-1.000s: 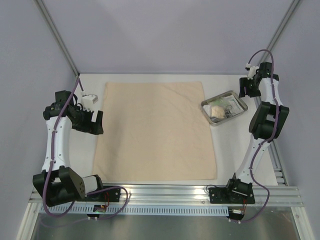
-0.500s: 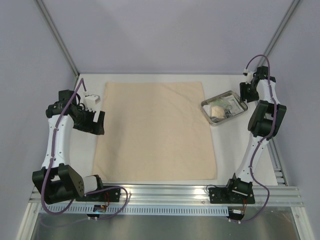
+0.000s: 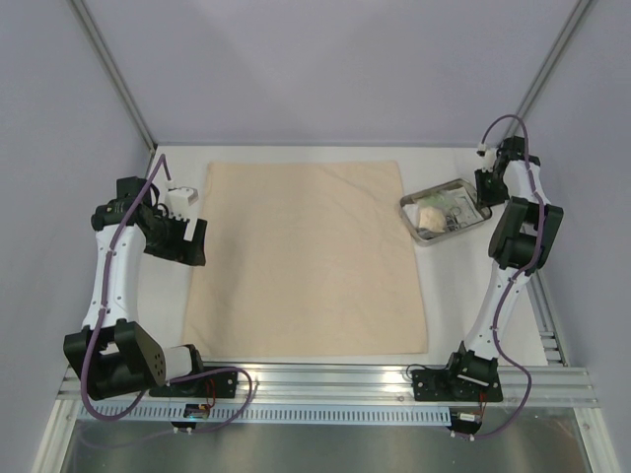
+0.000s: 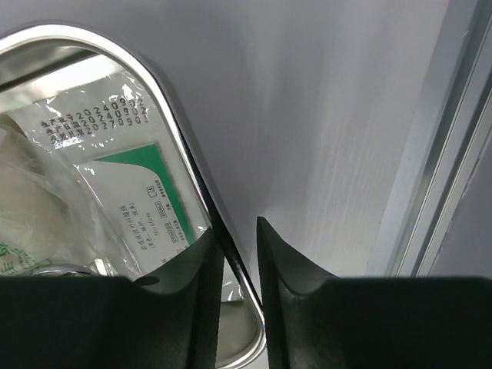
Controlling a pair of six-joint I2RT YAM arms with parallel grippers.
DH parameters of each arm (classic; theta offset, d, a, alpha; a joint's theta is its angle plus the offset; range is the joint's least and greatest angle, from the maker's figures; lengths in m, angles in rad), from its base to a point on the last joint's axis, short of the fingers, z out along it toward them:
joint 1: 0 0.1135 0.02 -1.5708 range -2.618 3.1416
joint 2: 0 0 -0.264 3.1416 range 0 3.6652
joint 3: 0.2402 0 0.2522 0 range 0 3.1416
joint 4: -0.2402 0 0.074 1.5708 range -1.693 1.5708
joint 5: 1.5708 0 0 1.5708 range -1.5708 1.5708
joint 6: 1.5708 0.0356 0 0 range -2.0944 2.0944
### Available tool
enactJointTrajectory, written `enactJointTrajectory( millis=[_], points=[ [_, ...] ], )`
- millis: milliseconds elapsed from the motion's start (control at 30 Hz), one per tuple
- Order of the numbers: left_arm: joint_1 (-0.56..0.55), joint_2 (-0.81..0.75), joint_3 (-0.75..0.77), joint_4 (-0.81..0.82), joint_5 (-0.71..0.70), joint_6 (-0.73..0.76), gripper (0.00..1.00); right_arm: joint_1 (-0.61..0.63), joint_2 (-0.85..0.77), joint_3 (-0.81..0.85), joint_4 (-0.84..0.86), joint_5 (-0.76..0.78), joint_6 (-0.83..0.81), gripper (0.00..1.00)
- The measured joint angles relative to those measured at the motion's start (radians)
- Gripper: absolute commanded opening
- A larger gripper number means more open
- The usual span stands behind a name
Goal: Prepare the surgical pack
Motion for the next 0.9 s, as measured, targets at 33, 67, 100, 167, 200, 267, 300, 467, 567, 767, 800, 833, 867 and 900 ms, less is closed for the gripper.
enactJointTrajectory(
  millis=[33, 67, 100, 167, 200, 267, 300, 467, 567, 767, 800, 833, 867, 900],
  points=[
    [0.0, 0.0, 0.0, 0.0, 0.0, 0.0, 0.96, -0.001, -0.001, -0.007, 0.003, 0.002, -0.003, 0.24],
    [0.0, 0.0, 0.0, 0.0, 0.0, 0.0, 0.96, -0.003, -0.003, -0.019, 0.011, 0.005, -0.005, 0.24],
    [0.0, 0.0, 0.0, 0.0, 0.0, 0.0, 0.96, -0.005, -0.004, -0.03, 0.016, 0.008, -0.005, 0.23],
    [0.0, 0.0, 0.0, 0.0, 0.0, 0.0, 0.96, -0.01, -0.009, -0.047, 0.019, 0.013, -0.005, 0.19],
    [0.0, 0.0, 0.0, 0.0, 0.0, 0.0, 0.96, -0.012, -0.012, -0.051, 0.015, 0.016, -0.005, 0.19],
    [0.0, 0.0, 0.0, 0.0, 0.0, 0.0, 0.96, -0.018, -0.014, -0.055, 0.012, 0.018, 0.002, 0.19],
    [0.0, 0.0, 0.0, 0.0, 0.001, 0.0, 0.96, -0.02, -0.014, -0.055, 0.012, 0.019, 0.007, 0.22],
    [0.0, 0.0, 0.0, 0.0, 0.003, 0.0, 0.96, -0.026, -0.014, -0.057, 0.014, 0.02, 0.021, 0.26],
    [0.0, 0.0, 0.0, 0.0, 0.003, 0.001, 0.96, -0.026, -0.015, -0.058, 0.014, 0.02, 0.025, 0.17],
    [0.0, 0.0, 0.0, 0.0, 0.003, 0.0, 0.96, -0.03, -0.018, -0.059, -0.003, -0.01, 0.04, 0.0],
    [0.0, 0.0, 0.0, 0.0, 0.003, 0.001, 0.96, -0.032, -0.018, -0.059, -0.005, -0.015, 0.044, 0.01],
    [0.0, 0.0, 0.0, 0.0, 0.003, 0.001, 0.96, -0.035, -0.018, -0.058, -0.008, -0.021, 0.048, 0.0],
    [0.0, 0.0, 0.0, 0.0, 0.003, 0.001, 0.96, -0.039, -0.018, -0.058, -0.011, -0.031, 0.051, 0.0],
    [0.0, 0.0, 0.0, 0.0, 0.003, 0.001, 0.96, -0.045, -0.018, -0.058, -0.016, -0.046, 0.059, 0.01]
  ],
)
